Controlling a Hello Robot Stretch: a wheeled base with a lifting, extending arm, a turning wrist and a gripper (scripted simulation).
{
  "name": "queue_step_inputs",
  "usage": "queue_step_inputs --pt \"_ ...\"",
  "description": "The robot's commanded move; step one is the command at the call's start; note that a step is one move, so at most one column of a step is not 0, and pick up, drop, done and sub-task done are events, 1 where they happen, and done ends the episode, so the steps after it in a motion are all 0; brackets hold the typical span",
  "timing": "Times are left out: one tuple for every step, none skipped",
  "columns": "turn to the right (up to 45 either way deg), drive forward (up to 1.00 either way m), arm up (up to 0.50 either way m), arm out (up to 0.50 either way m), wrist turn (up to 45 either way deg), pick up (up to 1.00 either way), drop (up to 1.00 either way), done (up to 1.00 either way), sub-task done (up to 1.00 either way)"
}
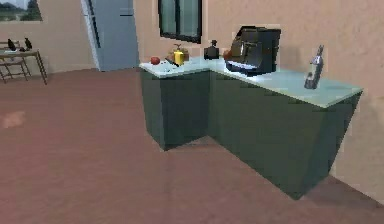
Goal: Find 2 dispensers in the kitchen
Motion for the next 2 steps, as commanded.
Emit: queue_step_inputs --pt "0.0 1.00 0.00 0.00 0.0 0.00 0.00 0.00 0.00" --pt "3.0 0.00 0.00 0.00 0.0 0.00 0.00 0.00 0.00"
